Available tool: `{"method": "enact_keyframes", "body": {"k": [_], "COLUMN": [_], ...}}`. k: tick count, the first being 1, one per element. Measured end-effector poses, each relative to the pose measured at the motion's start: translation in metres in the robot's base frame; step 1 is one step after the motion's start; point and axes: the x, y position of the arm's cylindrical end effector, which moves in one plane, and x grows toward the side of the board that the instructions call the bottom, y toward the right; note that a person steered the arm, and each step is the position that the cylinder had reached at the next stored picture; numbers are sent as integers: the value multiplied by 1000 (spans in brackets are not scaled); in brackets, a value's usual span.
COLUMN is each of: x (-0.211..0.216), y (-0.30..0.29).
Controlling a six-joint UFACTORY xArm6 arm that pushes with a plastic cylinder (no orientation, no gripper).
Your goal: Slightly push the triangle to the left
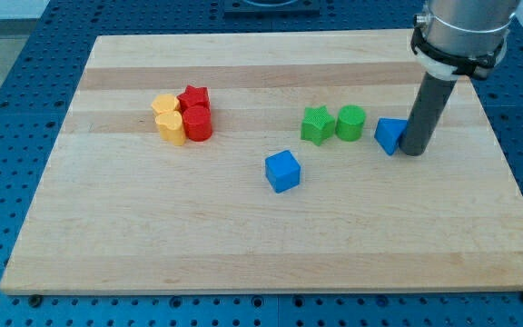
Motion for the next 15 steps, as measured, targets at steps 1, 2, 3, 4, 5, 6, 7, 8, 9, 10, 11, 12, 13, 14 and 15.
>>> {"method": "enact_keyframes", "body": {"k": [1, 2, 3, 4, 5, 6, 7, 8, 9, 10, 11, 12, 13, 14, 15], "x": [-8, -9, -12, -8, 9, 28, 34, 27, 23, 21, 16, 12, 11, 11, 9], "y": [3, 3, 4, 19, 23, 17, -11, -35, -38, -37, -31, -23, -15, -11, -1]}}
